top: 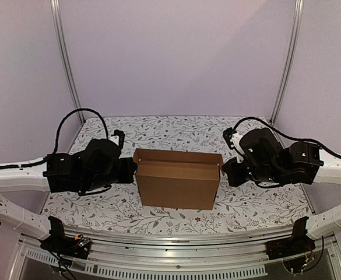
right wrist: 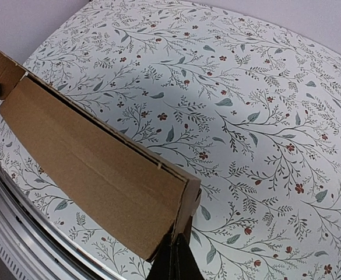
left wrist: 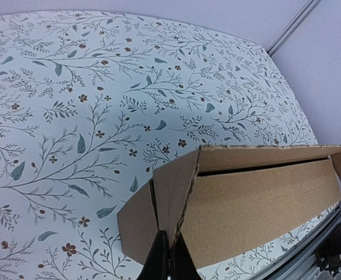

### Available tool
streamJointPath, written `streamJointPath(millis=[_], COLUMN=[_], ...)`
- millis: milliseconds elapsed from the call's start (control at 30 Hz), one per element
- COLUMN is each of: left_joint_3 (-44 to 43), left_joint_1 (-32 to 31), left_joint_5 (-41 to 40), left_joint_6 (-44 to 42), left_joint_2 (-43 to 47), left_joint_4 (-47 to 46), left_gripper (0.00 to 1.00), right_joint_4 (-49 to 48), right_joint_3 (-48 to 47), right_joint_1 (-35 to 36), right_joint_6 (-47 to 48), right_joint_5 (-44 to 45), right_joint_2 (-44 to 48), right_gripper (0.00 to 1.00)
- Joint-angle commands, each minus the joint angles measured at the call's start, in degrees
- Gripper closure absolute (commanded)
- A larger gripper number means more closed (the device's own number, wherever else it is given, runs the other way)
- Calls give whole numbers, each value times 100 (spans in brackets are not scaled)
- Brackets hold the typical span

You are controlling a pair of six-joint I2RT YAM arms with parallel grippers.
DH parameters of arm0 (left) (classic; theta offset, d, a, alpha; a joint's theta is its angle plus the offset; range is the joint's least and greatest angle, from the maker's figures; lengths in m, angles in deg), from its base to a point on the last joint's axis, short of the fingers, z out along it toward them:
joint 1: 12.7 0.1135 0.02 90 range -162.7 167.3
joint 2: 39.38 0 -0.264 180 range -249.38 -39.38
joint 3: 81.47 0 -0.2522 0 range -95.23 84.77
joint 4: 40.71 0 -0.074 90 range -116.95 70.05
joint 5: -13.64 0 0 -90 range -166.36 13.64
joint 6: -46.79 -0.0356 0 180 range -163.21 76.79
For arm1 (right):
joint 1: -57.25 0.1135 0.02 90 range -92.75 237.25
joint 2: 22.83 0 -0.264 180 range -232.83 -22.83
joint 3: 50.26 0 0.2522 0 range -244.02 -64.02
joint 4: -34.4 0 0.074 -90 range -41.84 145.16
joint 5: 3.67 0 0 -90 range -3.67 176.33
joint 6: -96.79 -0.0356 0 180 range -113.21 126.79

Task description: Fold the paper box

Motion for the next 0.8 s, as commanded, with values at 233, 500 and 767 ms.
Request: streamJointPath(millis=[233,500,767], left_joint_3=[191,195,190], left_joint_1=[-220,-257,-283], left_joint_5=[361,325,307], left_joint_6=[168,191,194], left_joint_2=[-377,-377,-377], left_joint_4=[982,983,983], left_gripper=[100,100,100], right_joint_4=[-477,-633,-694], right_joint_3=[-27,32,149], right_joint_1=[138,199,236], right_joint_6=[-471,-682,-792], right_joint_5=[-151,-118,-12], right_joint_2=[-52,-101,-145], right_gripper=[100,100,100])
